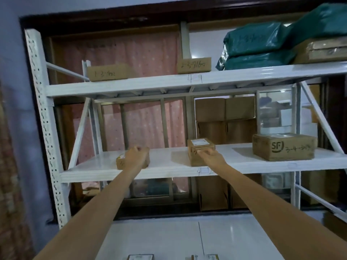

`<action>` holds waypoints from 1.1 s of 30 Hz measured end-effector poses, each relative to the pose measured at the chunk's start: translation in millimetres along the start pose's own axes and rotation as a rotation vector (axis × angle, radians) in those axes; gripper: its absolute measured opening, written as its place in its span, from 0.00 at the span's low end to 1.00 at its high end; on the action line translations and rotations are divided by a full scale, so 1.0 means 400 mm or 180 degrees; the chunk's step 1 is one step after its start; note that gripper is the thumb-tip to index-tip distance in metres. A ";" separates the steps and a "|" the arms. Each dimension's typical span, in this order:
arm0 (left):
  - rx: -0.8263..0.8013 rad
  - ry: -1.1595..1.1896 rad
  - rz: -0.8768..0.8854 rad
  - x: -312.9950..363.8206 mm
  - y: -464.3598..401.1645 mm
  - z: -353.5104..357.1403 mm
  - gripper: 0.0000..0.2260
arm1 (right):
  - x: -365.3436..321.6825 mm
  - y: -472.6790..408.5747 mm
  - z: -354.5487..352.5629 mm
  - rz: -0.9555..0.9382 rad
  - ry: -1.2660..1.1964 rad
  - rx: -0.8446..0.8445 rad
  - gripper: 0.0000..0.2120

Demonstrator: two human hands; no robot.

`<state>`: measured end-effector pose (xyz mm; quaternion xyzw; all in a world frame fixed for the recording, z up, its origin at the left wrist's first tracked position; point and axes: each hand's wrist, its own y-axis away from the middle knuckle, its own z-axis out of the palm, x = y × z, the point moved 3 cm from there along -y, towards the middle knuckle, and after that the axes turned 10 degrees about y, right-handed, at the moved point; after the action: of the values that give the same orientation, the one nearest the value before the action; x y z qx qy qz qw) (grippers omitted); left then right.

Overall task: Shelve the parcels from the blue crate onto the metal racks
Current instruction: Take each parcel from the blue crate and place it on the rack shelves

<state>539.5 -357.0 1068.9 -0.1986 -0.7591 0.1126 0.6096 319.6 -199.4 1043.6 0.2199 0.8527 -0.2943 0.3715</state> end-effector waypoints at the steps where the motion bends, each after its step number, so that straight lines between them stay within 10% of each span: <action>1: -0.0010 0.0081 0.0013 0.010 -0.018 -0.014 0.15 | -0.018 -0.012 0.002 -0.0021 -0.0050 0.0010 0.18; 8: 0.0169 0.0192 0.0872 0.147 -0.243 -0.179 0.05 | -0.285 -0.141 0.073 -0.0814 0.0188 0.0056 0.16; 18: 0.0779 -0.0085 0.1942 0.323 -0.689 -0.482 0.16 | -0.810 -0.431 0.122 -0.1428 0.0464 0.1365 0.17; 27: -0.0128 -0.0428 0.1264 0.248 -0.940 -0.505 0.47 | -0.936 -0.573 0.211 -0.1428 0.0641 0.1421 0.19; 33: 0.0378 -0.0812 0.1514 0.213 -0.950 -0.483 0.28 | -0.901 -0.617 0.247 -0.1362 0.0853 0.1863 0.22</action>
<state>649.6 -674.0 1345.6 -0.3193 -0.7539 0.3211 0.4761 449.1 -501.6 1347.7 0.1703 0.8002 -0.5647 0.1084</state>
